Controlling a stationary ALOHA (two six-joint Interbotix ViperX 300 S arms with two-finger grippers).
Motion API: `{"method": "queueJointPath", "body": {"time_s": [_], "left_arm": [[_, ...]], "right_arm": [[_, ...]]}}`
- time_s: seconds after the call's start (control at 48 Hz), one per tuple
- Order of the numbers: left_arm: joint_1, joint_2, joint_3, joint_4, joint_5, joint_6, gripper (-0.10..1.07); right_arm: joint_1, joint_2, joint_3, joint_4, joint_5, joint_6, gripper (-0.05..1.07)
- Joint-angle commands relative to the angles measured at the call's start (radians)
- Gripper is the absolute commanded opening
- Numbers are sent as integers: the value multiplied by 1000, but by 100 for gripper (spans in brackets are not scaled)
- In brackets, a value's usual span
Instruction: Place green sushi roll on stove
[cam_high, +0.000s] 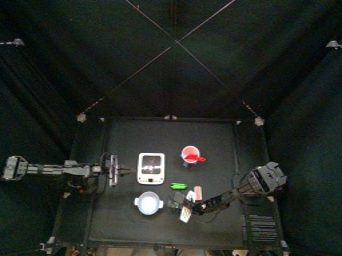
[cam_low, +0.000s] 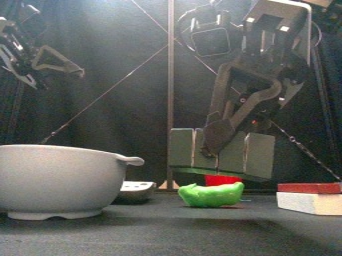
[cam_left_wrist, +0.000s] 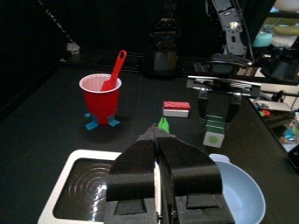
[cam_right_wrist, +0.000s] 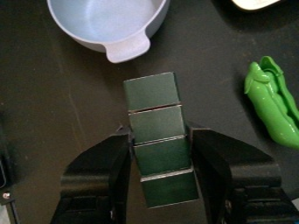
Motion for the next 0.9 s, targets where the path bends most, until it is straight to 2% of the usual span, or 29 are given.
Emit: {"method": "queueJointPath", "body": {"time_s": [0.0,0.229,0.417,0.583,0.875], "left_arm": [[2,2,-11,-3,-9,-2,32],[2,3,-12,-9,-9,0,32],[2,2,-12,-9,-9,0,32],[2,2,-12,-9,-9,0,32],[2,2,-11,-9,-9,0,32]], "right_arm": [[-34,-41,-28,-3,2,3,65],[-146,-38,-98,11,2,17,65],[-245,-23,-170,89,14,18,65],[-314,20,-238,106,91,21,65],[-382,141,-408,107,202,9,65]]}}
